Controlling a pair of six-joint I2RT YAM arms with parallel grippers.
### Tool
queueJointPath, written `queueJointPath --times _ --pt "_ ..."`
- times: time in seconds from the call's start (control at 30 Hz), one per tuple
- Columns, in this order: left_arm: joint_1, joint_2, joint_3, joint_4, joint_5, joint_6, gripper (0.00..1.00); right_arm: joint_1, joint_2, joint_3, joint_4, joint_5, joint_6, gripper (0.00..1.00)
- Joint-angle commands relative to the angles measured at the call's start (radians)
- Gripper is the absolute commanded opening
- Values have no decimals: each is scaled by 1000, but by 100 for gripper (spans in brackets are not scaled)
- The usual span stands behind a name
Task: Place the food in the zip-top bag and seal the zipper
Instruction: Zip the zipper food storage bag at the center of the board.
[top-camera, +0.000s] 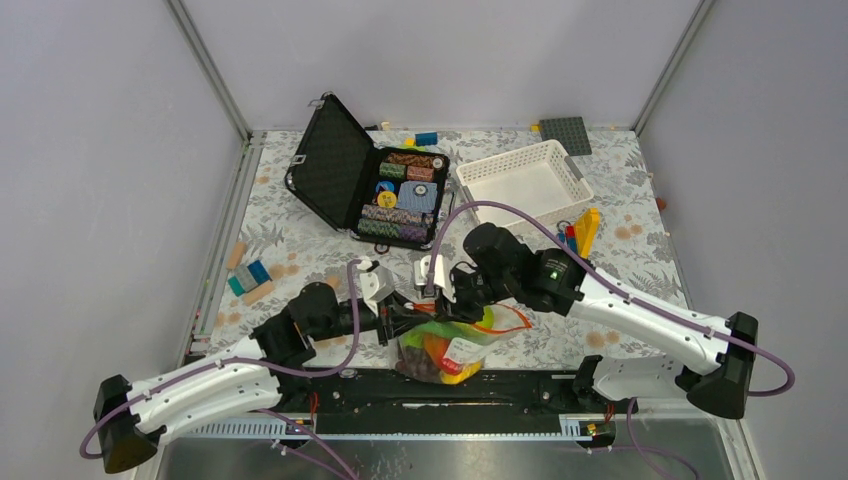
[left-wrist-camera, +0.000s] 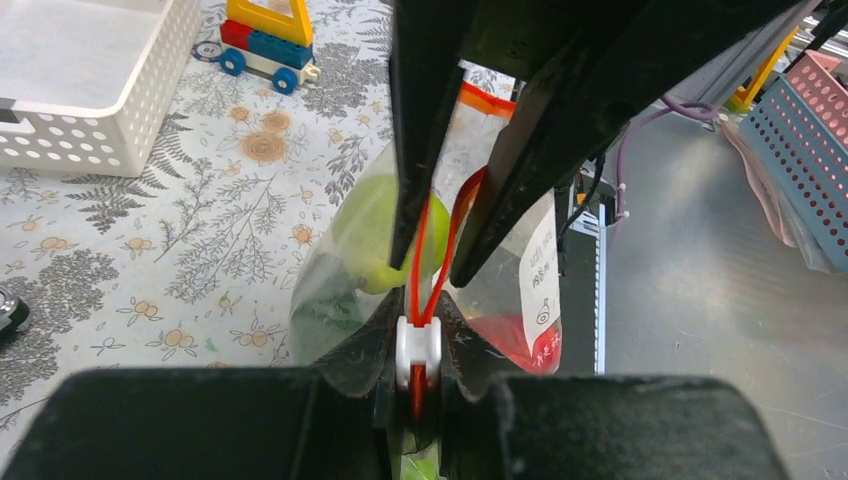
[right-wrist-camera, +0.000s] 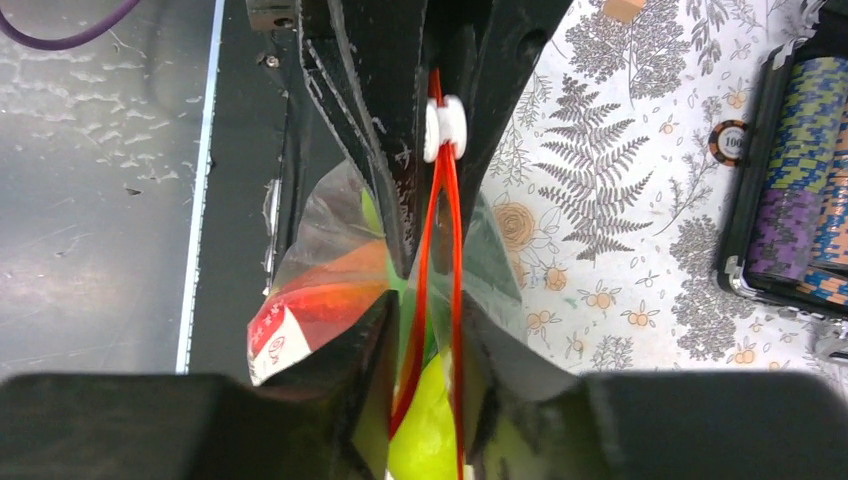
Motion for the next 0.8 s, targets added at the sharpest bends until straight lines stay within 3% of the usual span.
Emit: queueJointPath --times 0.0,0.1,0.13,0.23,0.27,0.67,0.77 --pt "4 -58 35 81 -25 14 0 5 -35 -2 -52 7 -19 24" --pt "5 -71 30 71 -20 19 1 5 -36 1 -42 -21 -24 0" --pt "5 -72 28 67 -8 23 9 5 -35 2 -33 -23 -14 0" --pt "5 -76 13 67 11 30 47 5 -47 -7 17 -5 13 0" --pt "5 -79 -1 79 11 30 51 5 -57 -15 32 1 16 0" --pt "5 -149 -139 226 -87 -7 55 5 -141 -107 154 -4 97 0" --pt "5 -142 -144 255 -87 -16 48 5 -141 -120 169 -15 115 0"
